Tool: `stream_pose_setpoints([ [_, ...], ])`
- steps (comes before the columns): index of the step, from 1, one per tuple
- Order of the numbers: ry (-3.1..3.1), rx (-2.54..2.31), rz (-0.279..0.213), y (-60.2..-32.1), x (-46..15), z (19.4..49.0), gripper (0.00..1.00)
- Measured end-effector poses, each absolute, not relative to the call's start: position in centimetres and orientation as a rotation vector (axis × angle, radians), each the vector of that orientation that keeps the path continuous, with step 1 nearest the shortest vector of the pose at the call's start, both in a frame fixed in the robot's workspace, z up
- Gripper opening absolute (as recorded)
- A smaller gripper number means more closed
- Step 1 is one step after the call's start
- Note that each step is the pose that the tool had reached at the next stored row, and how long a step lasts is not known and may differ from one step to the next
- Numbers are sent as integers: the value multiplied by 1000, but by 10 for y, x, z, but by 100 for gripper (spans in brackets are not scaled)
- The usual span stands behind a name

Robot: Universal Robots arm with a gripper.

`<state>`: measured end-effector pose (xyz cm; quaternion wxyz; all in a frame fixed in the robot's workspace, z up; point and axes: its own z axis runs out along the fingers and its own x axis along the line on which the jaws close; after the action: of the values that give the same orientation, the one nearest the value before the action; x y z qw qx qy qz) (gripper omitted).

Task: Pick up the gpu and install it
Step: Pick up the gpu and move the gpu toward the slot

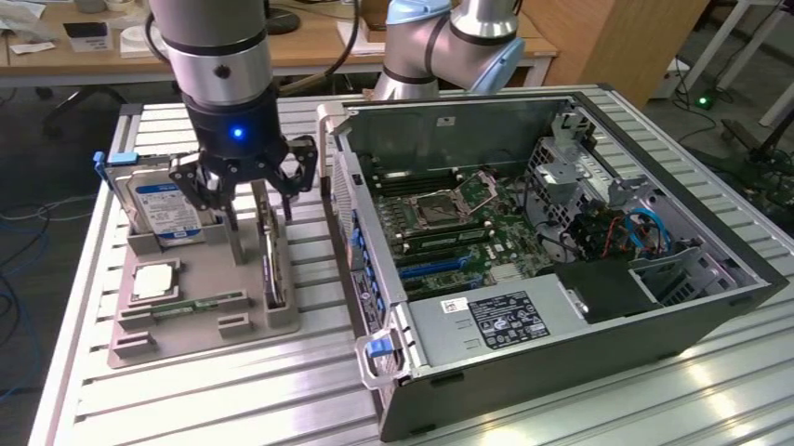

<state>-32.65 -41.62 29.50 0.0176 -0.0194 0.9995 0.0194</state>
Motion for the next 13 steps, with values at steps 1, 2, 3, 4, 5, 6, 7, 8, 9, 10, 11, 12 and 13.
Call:
stream_pose_setpoints([
  [1, 3105, -50, 60, -416, -327, 293, 65],
  [2, 3105, -42, 60, -416, -326, 292, 65],
  [3, 3105, -38, 60, -416, -326, 290, 65],
  [4, 3105, -35, 60, -416, -326, 288, 65],
  [5, 3105, -32, 60, -416, -326, 286, 65],
  [6, 3105, -30, 60, -416, -326, 284, 65],
  [7, 3105, -29, 59, -416, -326, 283, 65],
  [8, 3105, -27, 60, -416, -326, 281, 65],
  [9, 3105, -25, 59, -416, -326, 279, 65],
  [10, 3105, -23, 59, -416, -326, 277, 65],
  [11, 3105, -21, 59, -416, -326, 275, 65],
  [12, 3105, -19, 59, -416, -326, 274, 65],
  [13, 3105, -18, 59, -416, -326, 272, 65],
])
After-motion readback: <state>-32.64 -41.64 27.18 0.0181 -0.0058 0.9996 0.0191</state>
